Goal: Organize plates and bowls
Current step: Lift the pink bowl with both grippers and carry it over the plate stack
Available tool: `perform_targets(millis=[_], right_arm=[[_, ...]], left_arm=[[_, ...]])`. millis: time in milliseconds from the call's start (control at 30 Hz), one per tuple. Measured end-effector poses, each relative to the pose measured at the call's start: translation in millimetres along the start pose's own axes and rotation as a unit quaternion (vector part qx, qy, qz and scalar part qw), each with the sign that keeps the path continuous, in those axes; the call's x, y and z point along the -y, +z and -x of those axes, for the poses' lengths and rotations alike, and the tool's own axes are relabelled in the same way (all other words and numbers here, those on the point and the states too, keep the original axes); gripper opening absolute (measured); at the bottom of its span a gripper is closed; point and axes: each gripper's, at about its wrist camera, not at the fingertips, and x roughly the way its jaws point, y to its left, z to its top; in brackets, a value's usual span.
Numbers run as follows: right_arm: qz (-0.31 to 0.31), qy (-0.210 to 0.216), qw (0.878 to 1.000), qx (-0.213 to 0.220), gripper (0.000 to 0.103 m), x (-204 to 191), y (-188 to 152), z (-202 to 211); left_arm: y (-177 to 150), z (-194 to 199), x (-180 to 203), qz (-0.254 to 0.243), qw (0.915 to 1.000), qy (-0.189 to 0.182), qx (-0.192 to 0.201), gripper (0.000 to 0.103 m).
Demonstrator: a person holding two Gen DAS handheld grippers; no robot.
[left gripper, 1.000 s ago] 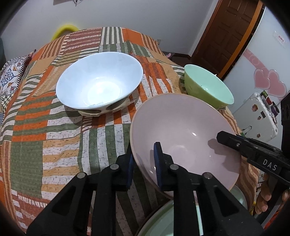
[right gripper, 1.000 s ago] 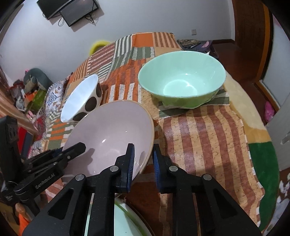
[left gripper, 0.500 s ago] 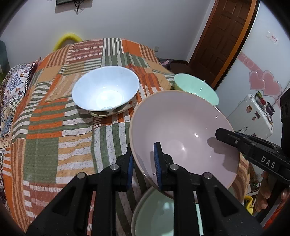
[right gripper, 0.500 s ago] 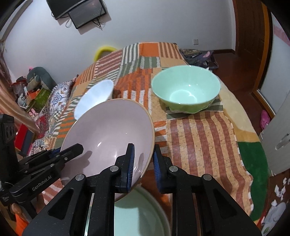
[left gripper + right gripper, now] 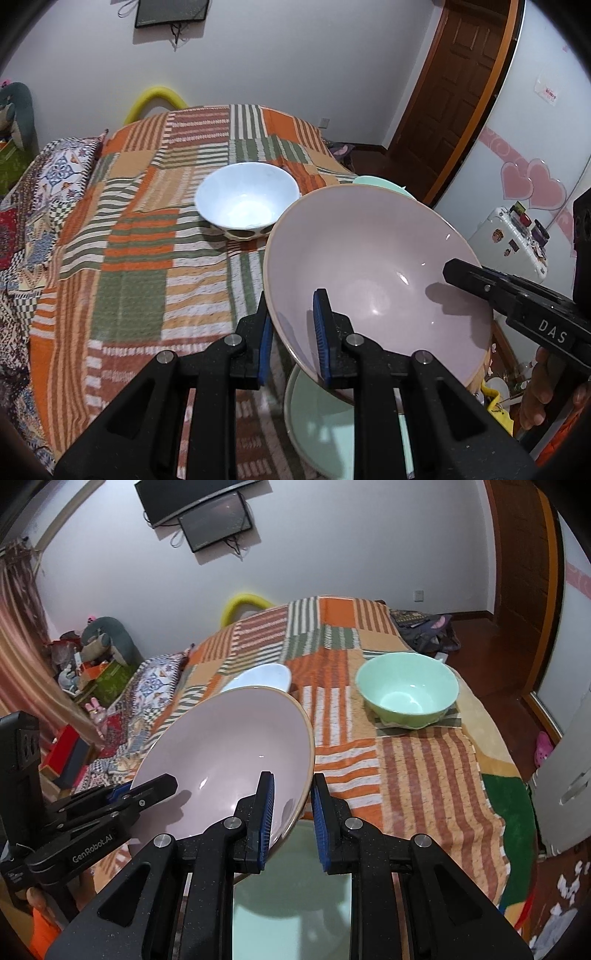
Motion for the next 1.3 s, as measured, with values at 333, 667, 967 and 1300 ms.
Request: perform_targets(millis=[333, 667, 967, 1300], right_arm=[[0.026, 0.032, 0.999, -0.004, 0.018, -35.9, -15.2, -0.5], [0.052, 0.058, 0.997, -0.023, 0.018, -72.2, -31.0, -11.9], [0.072, 0.073, 0.994, -0.049, 0.018, -100.9, -45.9, -28.1], [0.081, 0.073, 0.99, -0.089, 0.018, -117.1, -64.6, -53.0]], left_arm=[[-22.2, 42.7, -29.4, 0.025, 0.9992, 0.028, 0.016, 0.02], [-49.8, 72.3, -65.1, 0.051, 0.9969, 0.056, 0.019, 0.02], [-76.5, 75.1, -95.2, 0.078, 0.9944, 0.071, 0.002, 0.02], [-102.3, 61.9, -122.6, 0.106, 0.9911, 0.076, -0.027, 0.02]])
